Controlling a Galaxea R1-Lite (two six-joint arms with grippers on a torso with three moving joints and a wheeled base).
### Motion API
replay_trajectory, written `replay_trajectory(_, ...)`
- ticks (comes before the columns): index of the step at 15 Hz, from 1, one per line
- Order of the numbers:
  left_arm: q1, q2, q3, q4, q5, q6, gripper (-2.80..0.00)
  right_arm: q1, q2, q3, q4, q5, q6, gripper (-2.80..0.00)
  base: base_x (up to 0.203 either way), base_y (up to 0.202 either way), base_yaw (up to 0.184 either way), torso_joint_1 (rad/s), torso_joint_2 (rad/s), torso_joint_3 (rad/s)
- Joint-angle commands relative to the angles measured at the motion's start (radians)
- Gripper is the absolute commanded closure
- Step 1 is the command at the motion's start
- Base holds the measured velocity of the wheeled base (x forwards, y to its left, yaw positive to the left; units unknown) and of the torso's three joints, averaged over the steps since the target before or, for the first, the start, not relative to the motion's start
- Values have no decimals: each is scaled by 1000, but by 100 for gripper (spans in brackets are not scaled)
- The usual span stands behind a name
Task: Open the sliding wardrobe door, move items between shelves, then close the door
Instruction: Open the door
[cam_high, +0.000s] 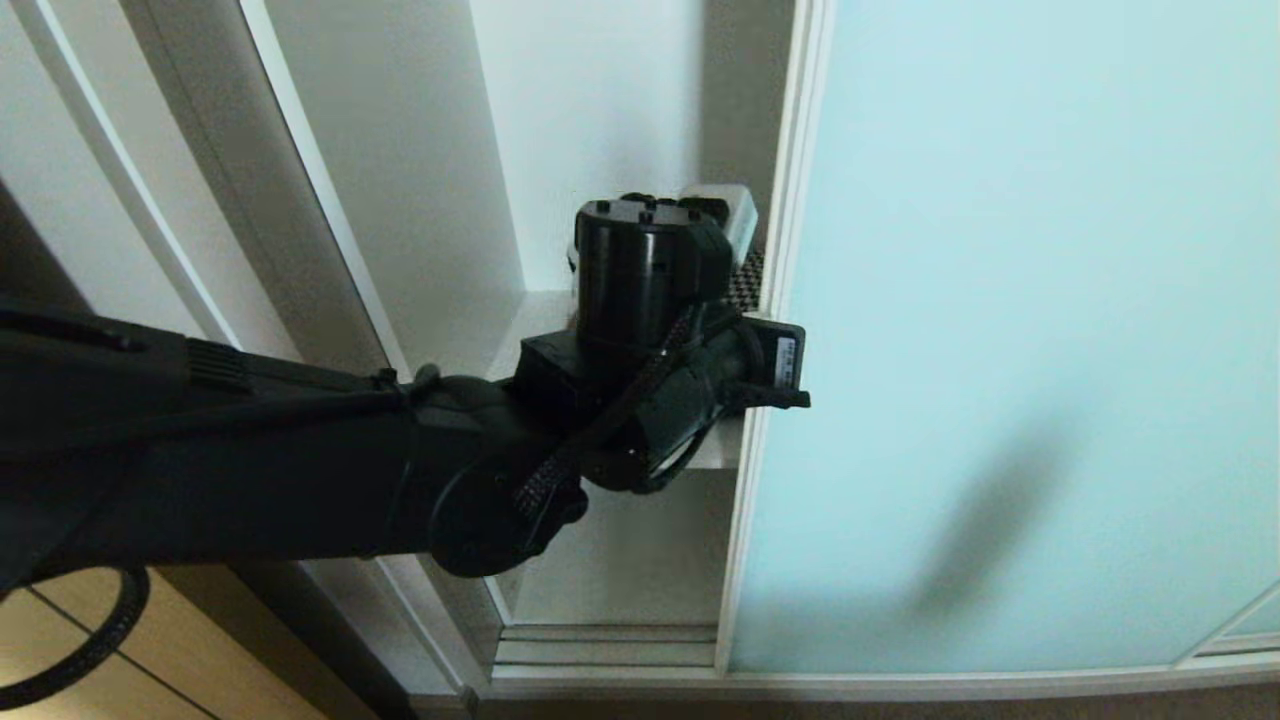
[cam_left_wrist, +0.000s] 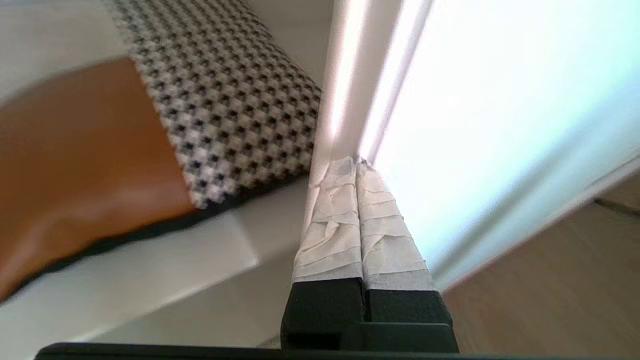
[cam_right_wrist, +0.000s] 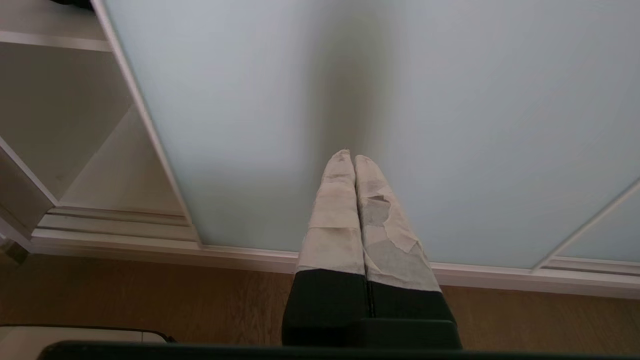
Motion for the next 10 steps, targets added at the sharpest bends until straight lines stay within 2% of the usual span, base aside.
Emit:
replay_trajectory(1,-11,5,-2,-4,24,-2,0,0,0,0,1,2,0,0,0,0,0,0,0,0)
replay_trajectory(4,-11,-46,5,-4,26,-7,0,0,0,0,0,0,0,0,0,0,0,0,0,0)
replay_trajectory(10,-19,13,-34,-12,29,-3,0,-1,0,0,0,0,0,0,0,0,0,0,0,0)
